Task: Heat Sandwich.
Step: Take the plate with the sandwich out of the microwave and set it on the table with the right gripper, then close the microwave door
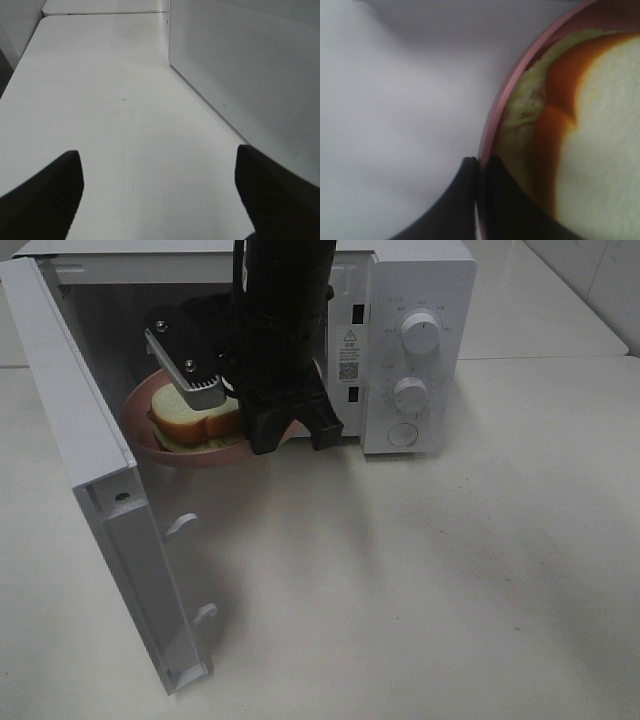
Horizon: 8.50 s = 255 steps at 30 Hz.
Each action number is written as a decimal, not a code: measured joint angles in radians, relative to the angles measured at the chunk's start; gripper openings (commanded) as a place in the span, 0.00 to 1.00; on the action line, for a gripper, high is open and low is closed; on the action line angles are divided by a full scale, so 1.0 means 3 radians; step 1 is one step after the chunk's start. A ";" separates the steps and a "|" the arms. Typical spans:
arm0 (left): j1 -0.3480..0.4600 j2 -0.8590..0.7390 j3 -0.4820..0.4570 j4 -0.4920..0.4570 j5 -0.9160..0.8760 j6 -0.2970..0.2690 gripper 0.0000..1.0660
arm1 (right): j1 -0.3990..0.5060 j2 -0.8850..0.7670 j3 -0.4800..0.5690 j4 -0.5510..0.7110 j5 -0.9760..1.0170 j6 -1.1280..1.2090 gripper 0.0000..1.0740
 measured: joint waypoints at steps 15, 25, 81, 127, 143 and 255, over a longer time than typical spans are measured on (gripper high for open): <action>0.0000 0.0000 0.0000 0.0000 0.0000 0.0000 0.71 | 0.0043 -0.0683 0.0983 -0.0013 -0.0297 0.0000 0.00; 0.0000 0.0000 0.0000 0.0000 0.0000 0.0000 0.71 | 0.0180 -0.1183 0.1683 -0.0007 -0.0463 0.0007 0.00; 0.0000 0.0000 0.0000 0.0000 0.0000 0.0000 0.71 | 0.0233 -0.3070 0.3627 -0.0007 -0.0813 0.1247 0.00; 0.0000 0.0000 0.0000 0.0000 0.0000 0.0000 0.71 | -0.0490 -0.2823 0.3627 -0.1657 -0.0880 0.6330 0.00; 0.0000 0.0000 0.0000 0.0000 0.0000 0.0000 0.71 | -0.1687 -0.2323 0.3627 -0.1913 -0.1447 0.6163 0.00; 0.0000 0.0000 0.0000 0.0000 0.0000 0.0000 0.71 | -0.2407 -0.4523 0.3633 -0.0170 0.0000 0.4633 0.65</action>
